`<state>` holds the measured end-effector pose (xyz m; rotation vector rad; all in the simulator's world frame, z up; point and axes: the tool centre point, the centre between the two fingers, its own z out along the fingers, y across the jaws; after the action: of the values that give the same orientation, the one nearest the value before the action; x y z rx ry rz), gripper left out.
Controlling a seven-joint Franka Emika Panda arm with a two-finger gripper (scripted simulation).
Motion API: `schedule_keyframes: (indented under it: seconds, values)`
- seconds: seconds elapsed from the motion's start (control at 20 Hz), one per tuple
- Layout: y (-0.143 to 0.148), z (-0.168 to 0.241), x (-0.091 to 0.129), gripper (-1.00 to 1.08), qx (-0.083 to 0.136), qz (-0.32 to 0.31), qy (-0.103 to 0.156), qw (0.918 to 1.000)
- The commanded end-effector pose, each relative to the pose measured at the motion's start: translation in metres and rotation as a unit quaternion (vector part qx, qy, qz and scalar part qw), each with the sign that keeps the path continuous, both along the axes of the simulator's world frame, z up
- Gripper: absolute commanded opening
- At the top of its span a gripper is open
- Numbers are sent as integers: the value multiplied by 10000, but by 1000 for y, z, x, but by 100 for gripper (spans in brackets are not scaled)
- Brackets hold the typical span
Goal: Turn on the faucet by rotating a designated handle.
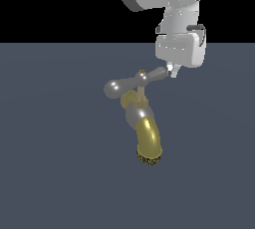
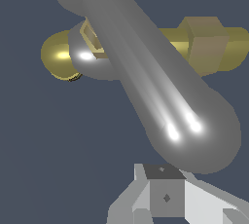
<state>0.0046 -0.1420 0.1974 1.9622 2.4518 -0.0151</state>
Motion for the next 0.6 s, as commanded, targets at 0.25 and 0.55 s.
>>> schedule_keyframes:
  seconds: [0.25, 0.55]
  values:
    - [55, 0, 31, -100, 41, 199, -20, 9998]
    - [76, 0, 46, -100, 42, 220, -24, 9997]
